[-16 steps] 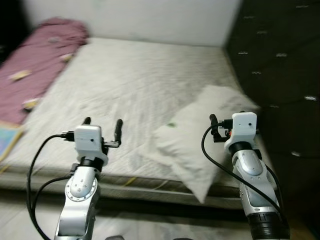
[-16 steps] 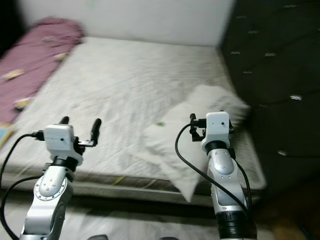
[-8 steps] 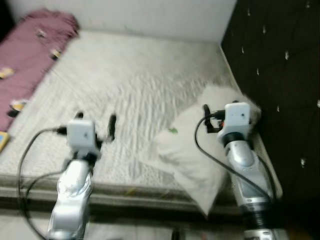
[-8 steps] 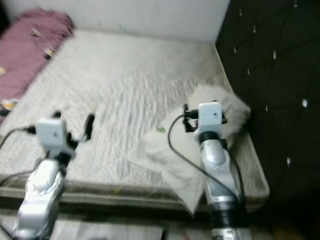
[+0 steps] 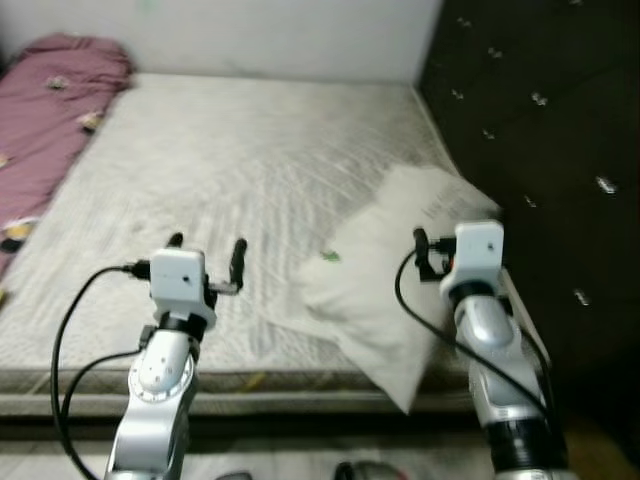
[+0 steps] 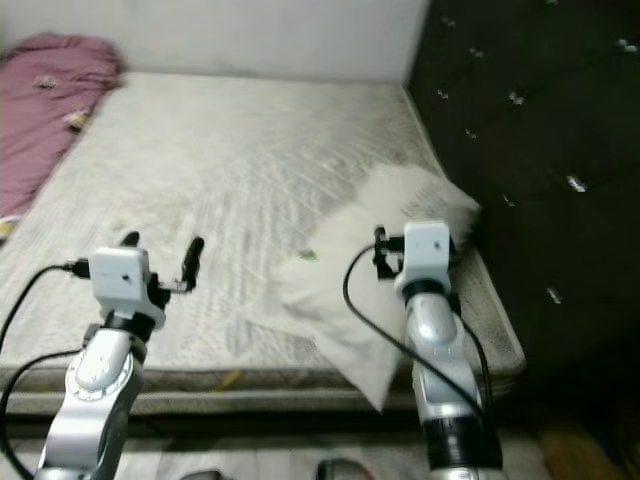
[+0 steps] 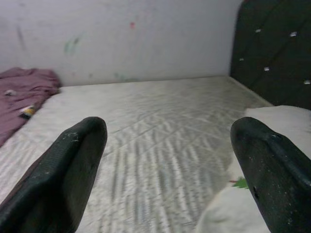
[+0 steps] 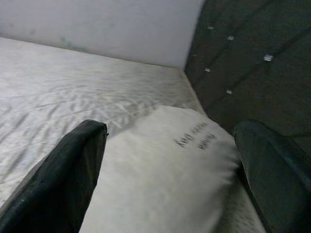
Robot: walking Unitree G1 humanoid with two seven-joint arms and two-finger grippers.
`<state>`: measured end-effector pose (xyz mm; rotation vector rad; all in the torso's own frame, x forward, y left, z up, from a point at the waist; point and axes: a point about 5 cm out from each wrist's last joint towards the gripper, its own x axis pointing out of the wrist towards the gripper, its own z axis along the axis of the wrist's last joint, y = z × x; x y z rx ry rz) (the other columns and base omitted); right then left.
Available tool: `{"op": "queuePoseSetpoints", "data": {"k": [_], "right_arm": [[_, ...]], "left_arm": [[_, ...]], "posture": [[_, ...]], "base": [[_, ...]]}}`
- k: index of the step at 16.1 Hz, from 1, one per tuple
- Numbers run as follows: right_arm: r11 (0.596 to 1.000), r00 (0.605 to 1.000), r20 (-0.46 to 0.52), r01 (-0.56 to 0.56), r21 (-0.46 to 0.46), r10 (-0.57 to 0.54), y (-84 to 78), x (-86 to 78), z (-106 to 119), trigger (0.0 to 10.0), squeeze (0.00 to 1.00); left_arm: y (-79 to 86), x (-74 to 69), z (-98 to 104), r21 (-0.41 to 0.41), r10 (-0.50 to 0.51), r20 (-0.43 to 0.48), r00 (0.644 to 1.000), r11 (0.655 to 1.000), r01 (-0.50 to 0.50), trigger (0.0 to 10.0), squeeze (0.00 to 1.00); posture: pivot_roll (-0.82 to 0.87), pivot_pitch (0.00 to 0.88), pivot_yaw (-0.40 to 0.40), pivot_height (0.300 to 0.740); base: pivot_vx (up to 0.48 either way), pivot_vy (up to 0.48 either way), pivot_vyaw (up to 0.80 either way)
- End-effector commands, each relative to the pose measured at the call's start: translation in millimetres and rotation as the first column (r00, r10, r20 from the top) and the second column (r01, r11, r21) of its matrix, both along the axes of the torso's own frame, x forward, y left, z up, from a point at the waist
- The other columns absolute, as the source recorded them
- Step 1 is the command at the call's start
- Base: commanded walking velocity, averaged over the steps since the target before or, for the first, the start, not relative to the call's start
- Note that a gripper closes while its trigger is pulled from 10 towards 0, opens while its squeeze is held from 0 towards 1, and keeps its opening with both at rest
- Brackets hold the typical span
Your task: Clean up the room
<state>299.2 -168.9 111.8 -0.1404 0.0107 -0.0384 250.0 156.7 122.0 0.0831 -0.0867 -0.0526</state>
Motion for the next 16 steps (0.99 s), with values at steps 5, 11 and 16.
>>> {"op": "queuePoseSetpoints", "data": {"k": [5, 11, 16], "right_arm": [[1.000, 1.000, 0.007, 0.001, 0.000, -0.001, 0.7, 1.5, 0.3, 10.0, 0.00], [1.000, 1.000, 0.008, -0.001, -0.003, 0.001, -0.6, 0.9, -0.4, 10.0, 0.00], [1.000, 1.000, 0.010, -0.006, -0.003, 0.006, -1.4, 0.3, -0.8, 10.0, 0.00]], "left_arm": [[-1.4, 0.5, -1.2, 0.000, 0.000, -0.005, 1.000, 1.000, 0.000, 10.0, 0.00], [-2.5, 1.4, -0.9, -0.003, -0.001, 0.000, 1.000, 1.000, 0.001, 10.0, 0.00], [1.6, 0.9, -1.3, -0.014, 0.063, 0.005, 0.998, 0.998, -0.063, 10.0, 0.00]], "posture": [[0.03, 0.022, -0.027, 0.740], [0.02, 0.016, -0.029, 0.740], [0.03, 0.012, -0.034, 0.740]], "base": [[0.000, -0.235, 0.00], [0.000, -0.312, 0.00], [0.000, -0.051, 0.00]]}}
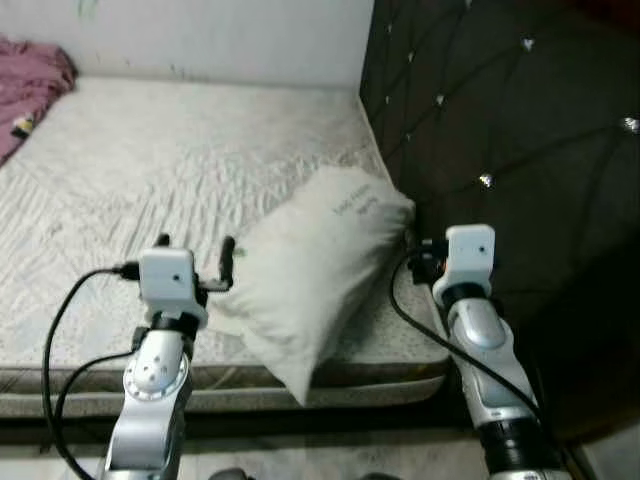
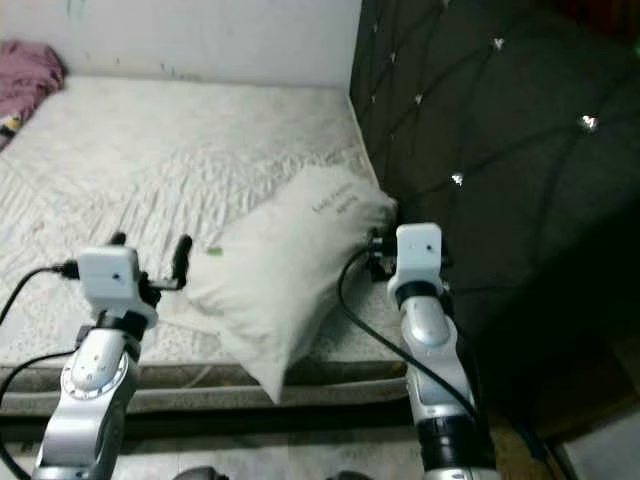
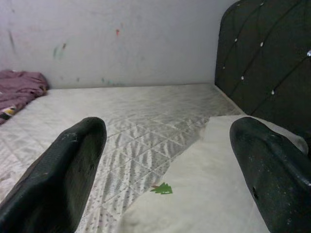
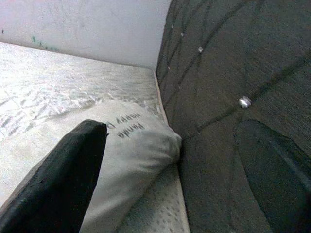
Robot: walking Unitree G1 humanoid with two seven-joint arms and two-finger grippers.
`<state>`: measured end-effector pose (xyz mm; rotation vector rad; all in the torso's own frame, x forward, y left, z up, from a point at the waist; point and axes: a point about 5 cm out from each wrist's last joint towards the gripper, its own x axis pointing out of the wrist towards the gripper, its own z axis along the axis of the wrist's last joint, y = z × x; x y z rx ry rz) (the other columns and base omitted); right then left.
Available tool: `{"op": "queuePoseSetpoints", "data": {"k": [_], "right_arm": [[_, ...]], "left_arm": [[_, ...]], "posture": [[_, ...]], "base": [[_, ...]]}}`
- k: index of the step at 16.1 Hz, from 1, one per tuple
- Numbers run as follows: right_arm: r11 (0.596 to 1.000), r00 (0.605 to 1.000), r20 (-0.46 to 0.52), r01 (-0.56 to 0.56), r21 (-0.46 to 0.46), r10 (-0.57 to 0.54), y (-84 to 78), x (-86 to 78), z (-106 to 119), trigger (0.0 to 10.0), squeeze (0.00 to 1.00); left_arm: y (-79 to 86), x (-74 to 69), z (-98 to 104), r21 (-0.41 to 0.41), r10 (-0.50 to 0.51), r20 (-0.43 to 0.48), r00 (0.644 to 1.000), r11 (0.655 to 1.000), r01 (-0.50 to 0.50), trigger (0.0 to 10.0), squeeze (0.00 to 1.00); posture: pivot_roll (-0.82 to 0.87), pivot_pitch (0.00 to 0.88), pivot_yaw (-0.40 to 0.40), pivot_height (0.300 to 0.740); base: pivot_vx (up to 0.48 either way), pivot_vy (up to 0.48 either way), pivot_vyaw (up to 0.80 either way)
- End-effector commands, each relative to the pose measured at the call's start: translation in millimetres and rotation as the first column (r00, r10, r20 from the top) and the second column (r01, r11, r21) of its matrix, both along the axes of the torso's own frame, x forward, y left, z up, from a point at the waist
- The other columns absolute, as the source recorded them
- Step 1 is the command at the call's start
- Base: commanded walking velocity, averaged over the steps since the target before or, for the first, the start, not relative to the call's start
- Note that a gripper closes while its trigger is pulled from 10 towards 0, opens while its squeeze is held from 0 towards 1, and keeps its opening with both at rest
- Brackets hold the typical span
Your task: Clean up the room
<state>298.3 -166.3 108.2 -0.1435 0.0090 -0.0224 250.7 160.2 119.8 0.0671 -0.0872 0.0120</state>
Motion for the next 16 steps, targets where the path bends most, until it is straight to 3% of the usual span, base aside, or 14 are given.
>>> {"op": "queuePoseSetpoints", "data": {"k": [1, 4, 13, 16], "right_arm": [[1.000, 1.000, 0.011, 0.009, 0.003, -0.009, -3.8, 0.6, 2.6, 10.0, 0.00], [1.000, 1.000, 0.011, 0.006, 0.013, -0.006, -2.4, -1.0, 2.3, 10.0, 0.00], [1.000, 1.000, -0.002, 0.016, 0.021, -0.016, -2.5, -1.6, -0.2, 10.0, 0.00], [1.000, 1.000, -0.003, 0.017, 0.017, -0.017, -3.3, -0.7, 0.1, 10.0, 0.00]], "left_arm": [[1.3, -0.4, -0.4, -0.009, 0.018, -0.009, 1.000, 1.000, -0.018, 10.0, 0.00], [3.0, -2.1, 0.2, 0.032, 0.019, 0.005, 1.000, 0.999, -0.019, 10.0, 0.00], [0.5, -1.4, -0.6, -0.017, -0.014, -0.005, 1.000, 1.000, 0.014, 10.0, 0.00], [-0.5, -0.7, -0.6, -0.027, -0.022, -0.005, 1.000, 0.999, 0.022, 10.0, 0.00]], "posture": [[0.03, 0.011, -0.033, 0.740], [0.03, 0.008, -0.033, 0.740], [0.03, 0.009, -0.029, 0.740], [0.03, 0.010, -0.033, 0.740]], "base": [[0.000, 0.000, 0.00], [0.000, 0.000, 0.00], [0.000, 0.000, 0.00], [0.000, 0.394, 0.00]]}}
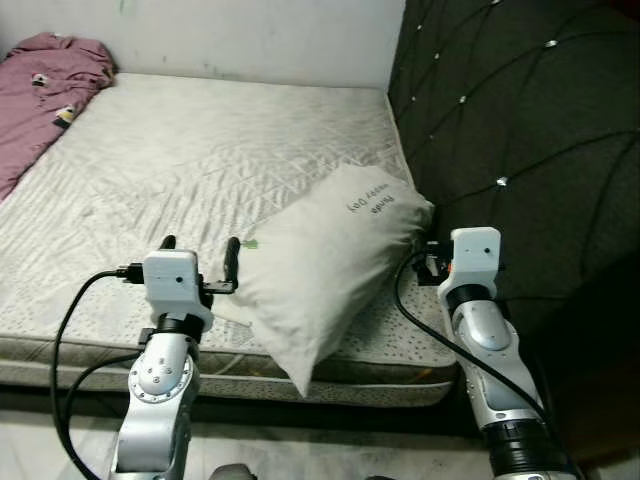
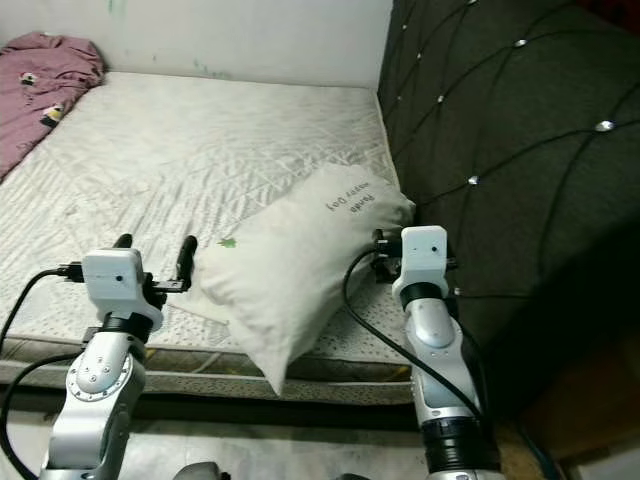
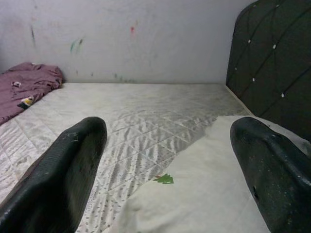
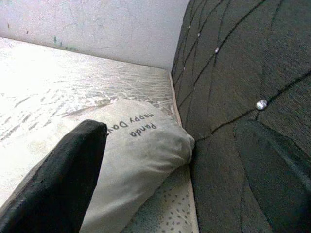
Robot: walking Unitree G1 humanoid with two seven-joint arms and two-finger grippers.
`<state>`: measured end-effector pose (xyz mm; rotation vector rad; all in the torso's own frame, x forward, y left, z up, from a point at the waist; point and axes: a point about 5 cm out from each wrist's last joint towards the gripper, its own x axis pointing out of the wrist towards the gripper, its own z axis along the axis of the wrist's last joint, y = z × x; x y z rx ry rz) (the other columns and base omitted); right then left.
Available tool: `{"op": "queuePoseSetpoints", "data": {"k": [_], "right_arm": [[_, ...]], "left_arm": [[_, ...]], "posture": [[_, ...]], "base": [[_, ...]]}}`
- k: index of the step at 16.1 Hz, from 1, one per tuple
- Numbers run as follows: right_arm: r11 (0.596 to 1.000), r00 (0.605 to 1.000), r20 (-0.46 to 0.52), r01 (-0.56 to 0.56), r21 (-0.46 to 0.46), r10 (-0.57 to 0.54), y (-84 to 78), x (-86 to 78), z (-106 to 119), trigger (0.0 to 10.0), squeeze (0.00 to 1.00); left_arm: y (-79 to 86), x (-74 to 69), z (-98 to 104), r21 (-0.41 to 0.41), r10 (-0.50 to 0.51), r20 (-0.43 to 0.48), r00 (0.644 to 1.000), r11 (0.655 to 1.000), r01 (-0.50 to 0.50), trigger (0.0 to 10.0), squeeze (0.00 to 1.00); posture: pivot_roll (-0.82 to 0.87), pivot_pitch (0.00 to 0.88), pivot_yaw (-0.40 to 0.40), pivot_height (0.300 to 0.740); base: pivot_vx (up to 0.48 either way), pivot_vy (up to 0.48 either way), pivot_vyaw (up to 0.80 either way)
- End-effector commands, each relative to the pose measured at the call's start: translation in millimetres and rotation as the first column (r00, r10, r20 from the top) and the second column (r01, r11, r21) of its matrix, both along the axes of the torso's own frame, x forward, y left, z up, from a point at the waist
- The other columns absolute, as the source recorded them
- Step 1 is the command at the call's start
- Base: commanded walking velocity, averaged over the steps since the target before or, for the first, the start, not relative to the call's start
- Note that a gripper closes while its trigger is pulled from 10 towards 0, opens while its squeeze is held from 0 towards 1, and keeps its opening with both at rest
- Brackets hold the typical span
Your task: Clean up the room
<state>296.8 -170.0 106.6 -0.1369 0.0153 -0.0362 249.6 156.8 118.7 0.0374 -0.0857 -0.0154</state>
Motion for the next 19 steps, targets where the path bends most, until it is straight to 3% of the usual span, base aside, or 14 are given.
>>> {"op": "queuePoseSetpoints", "data": {"k": [1, 9, 13, 19], "right_arm": [[1.000, 1.000, 0.002, 0.003, 0.010, -0.003, 0.2, 1.1, 1.8, 10.0, 0.00], [1.000, 1.000, 0.002, 0.006, 0.008, -0.006, 0.3, 1.6, 1.7, 10.0, 0.00], [1.000, 1.000, 0.001, 0.009, 0.011, -0.009, 0.5, 1.8, 1.3, 10.0, 0.00], [1.000, 1.000, 0.001, 0.013, 0.011, -0.013, -0.1, 2.0, 1.4, 10.0, 0.00]], "left_arm": [[2.7, 0.5, 0.7, 0.004, 0.007, -0.003, 1.000, 1.000, -0.007, 10.0, 0.00], [1.3, 0.1, 3.6, 0.009, 0.006, 0.025, 1.000, 1.000, -0.007, 10.0, 0.00], [-2.0, -0.8, 6.0, 0.016, -0.054, 0.042, 0.998, 0.998, 0.054, 10.0, 0.00], [-4.1, -1.0, 5.6, 0.005, -0.072, 0.037, 0.997, 0.997, 0.071, 10.0, 0.00]], "posture": [[0.03, 0.011, -0.033, 0.740], [0.02, 0.010, -0.030, 0.740], [0.02, 0.012, -0.031, 0.740], [0.02, 0.015, -0.029, 0.740]], "base": [[0.000, 0.450, 0.00], [0.000, 0.000, 0.00], [0.000, 0.000, 0.00], [0.266, 0.000, -0.22]]}}
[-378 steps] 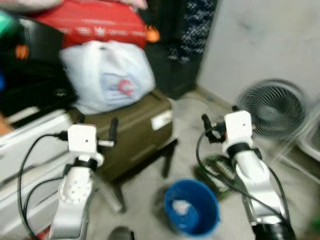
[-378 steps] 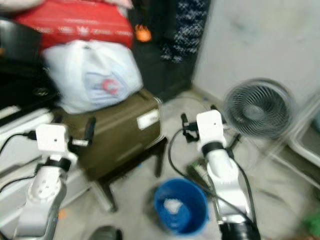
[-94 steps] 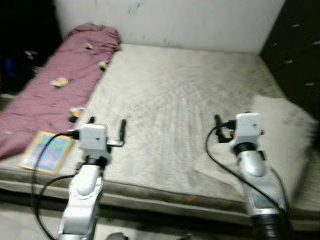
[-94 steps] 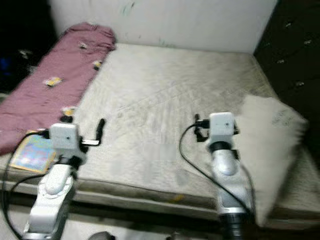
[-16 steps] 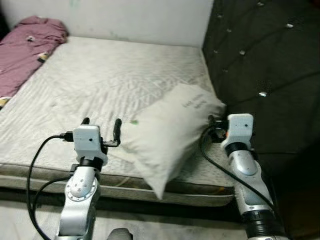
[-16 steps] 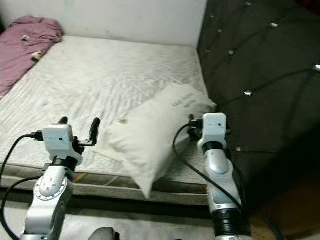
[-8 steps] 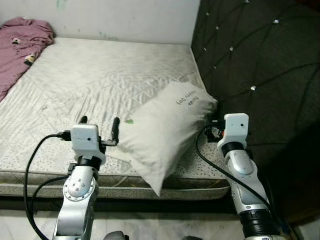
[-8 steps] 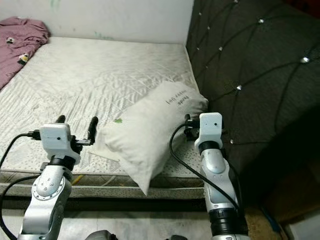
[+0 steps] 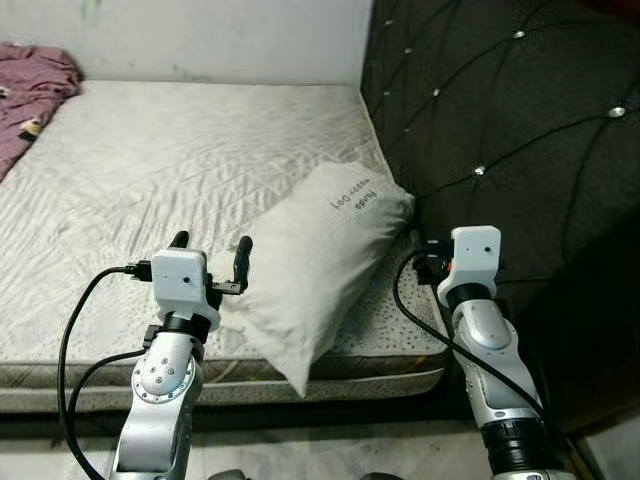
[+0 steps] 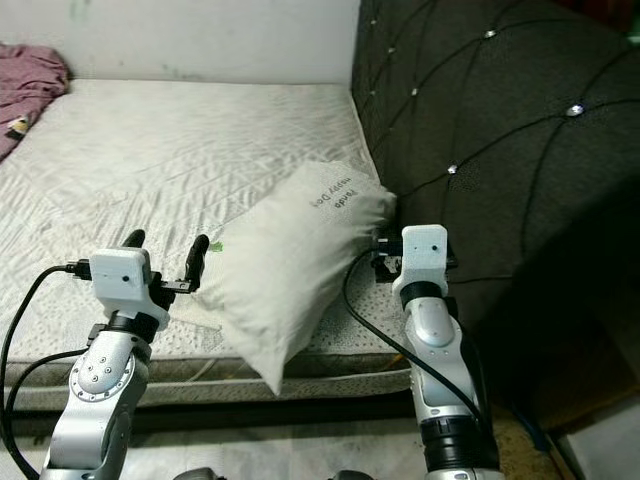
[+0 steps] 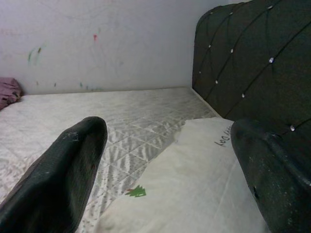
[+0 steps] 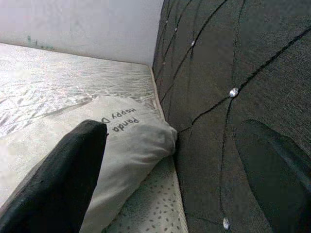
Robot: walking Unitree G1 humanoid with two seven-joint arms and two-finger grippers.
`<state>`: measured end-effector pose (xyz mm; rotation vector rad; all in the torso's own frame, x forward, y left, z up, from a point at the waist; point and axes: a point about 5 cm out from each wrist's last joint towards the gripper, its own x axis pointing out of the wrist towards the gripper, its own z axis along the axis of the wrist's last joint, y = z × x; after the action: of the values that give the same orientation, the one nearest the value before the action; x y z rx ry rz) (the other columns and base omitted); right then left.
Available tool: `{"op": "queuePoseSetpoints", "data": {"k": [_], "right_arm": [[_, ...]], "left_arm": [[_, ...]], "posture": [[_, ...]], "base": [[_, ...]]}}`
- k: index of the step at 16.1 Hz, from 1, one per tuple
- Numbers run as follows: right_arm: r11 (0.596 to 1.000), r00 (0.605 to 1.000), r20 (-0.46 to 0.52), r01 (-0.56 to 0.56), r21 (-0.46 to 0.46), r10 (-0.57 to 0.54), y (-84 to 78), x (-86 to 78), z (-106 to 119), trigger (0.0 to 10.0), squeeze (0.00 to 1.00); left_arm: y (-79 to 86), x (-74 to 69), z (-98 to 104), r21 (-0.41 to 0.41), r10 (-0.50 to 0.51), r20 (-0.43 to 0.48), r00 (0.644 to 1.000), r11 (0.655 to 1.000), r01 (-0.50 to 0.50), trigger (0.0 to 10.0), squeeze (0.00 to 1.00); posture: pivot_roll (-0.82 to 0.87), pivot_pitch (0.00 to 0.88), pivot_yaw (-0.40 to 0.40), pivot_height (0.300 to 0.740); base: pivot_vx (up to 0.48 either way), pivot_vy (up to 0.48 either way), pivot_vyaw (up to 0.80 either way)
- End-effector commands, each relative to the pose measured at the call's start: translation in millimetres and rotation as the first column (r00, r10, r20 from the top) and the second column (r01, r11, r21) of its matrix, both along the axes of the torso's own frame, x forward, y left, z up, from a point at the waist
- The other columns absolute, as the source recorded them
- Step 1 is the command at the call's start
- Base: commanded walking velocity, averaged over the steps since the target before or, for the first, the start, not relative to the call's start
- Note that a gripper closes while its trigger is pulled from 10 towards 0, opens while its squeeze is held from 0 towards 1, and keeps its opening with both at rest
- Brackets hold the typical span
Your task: Clean up the room
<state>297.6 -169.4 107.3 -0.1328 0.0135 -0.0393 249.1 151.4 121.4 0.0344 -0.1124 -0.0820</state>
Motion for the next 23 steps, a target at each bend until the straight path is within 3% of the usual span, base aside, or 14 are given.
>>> {"op": "queuePoseSetpoints", "data": {"k": [1, 11, 17, 23], "right_arm": [[1.000, 1.000, -0.001, 0.010, 0.007, -0.010, -0.8, 1.2, 0.8, 10.0, 0.00], [1.000, 1.000, -0.003, 0.004, 0.001, -0.004, -0.6, 1.4, 0.2, 10.0, 0.00], [1.000, 1.000, -0.010, 0.003, 0.000, -0.003, -0.8, 0.5, -2.0, 10.0, 0.00], [1.000, 1.000, -0.015, 0.006, 0.000, -0.006, -0.5, 1.7, -1.7, 10.0, 0.00]], "left_arm": [[1.4, -0.4, 2.9, 0.003, -0.005, 0.012, 1.000, 1.000, 0.005, 10.0, 0.00], [1.2, -1.4, 0.4, 0.008, -0.004, -0.006, 1.000, 1.000, 0.004, 10.0, 0.00], [6.9, -2.1, -6.7, -0.019, 0.068, -0.069, 0.995, 0.997, -0.069, 10.0, 0.00], [7.6, 0.2, -3.8, -0.017, 0.070, -0.062, 0.996, 0.997, -0.071, 10.0, 0.00]], "posture": [[0.02, 0.017, -0.028, 0.740], [0.02, 0.010, -0.032, 0.740], [0.03, 0.003, -0.032, 0.740], [0.03, 0.016, -0.033, 0.740]], "base": [[0.296, 0.000, 0.00], [0.322, 0.000, 0.00], [0.000, 0.000, 0.00], [0.000, 0.000, -0.26]]}}
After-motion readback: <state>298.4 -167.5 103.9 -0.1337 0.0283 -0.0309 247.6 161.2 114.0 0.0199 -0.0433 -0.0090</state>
